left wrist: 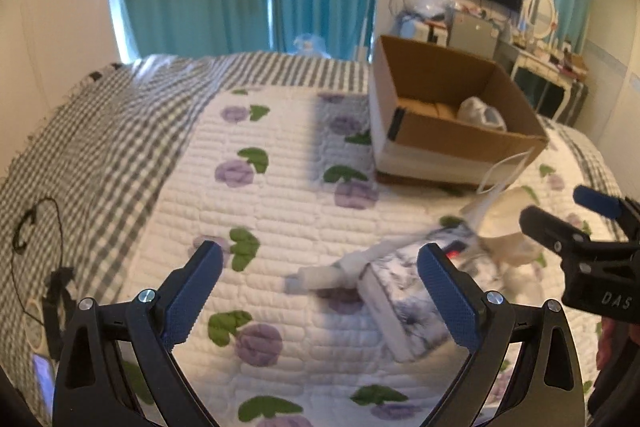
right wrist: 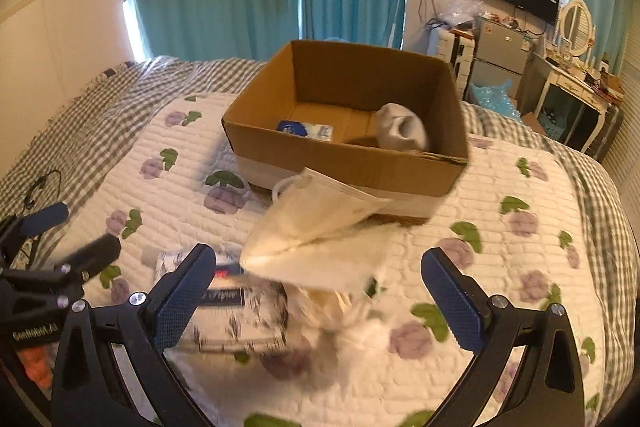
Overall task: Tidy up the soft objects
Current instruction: 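Grasp the floral tissue paper packet with the left gripper while the right gripper grasps the white face mask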
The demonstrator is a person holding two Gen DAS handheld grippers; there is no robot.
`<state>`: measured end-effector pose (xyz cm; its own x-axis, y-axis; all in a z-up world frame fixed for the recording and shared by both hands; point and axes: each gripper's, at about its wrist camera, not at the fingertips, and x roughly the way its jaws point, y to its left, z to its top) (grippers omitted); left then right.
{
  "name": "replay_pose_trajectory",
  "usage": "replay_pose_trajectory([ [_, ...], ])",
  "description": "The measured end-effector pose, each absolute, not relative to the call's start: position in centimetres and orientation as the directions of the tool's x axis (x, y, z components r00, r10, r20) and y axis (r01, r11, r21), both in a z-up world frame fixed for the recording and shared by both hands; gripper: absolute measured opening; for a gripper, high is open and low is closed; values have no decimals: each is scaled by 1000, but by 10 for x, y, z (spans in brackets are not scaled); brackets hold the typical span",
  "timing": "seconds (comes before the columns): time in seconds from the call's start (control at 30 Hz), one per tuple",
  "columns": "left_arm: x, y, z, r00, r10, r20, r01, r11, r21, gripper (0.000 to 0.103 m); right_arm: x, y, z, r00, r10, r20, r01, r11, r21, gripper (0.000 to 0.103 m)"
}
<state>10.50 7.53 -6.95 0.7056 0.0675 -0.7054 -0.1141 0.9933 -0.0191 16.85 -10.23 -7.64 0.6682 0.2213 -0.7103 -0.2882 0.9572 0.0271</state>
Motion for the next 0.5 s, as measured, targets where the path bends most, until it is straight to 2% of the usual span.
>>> replay_pose_trajectory([
  [0.27, 116, 91, -90, 669, 67, -740, -105, 994, -5, 100, 197, -71, -104, 625, 214, -751, -326, 945, -1, 103],
  [0.3, 115, 93, -91, 668, 67, -741, -103, 995, -3, 100, 199, -69, -106, 627, 197, -754, -322, 946, -20, 94],
  [0.33, 115, 93, -92, 665, 67, -744, -101, 995, -1, 100, 200, -67, -108, 627, 178, -759, -319, 947, -41, 74],
  [0.37, 115, 93, -93, 661, 67, -748, -98, 995, 2, 100, 201, -68, -109, 624, 175, -761, -319, 947, -44, 63],
  [0.43, 114, 92, -93, 657, 60, -751, -87, 996, 4, 100, 200, -73, -106, 625, 194, -757, -320, 947, -22, 35],
  [0.47, 113, 91, -92, 657, 57, -752, -81, 997, 4, 100, 198, -78, -102, 634, 198, -748, -315, 949, -15, 27],
  [0.5, 113, 90, -91, 658, 53, -752, -77, 997, 3, 100, 196, -83, -96, 646, 201, -736, -309, 951, -11, 14],
])
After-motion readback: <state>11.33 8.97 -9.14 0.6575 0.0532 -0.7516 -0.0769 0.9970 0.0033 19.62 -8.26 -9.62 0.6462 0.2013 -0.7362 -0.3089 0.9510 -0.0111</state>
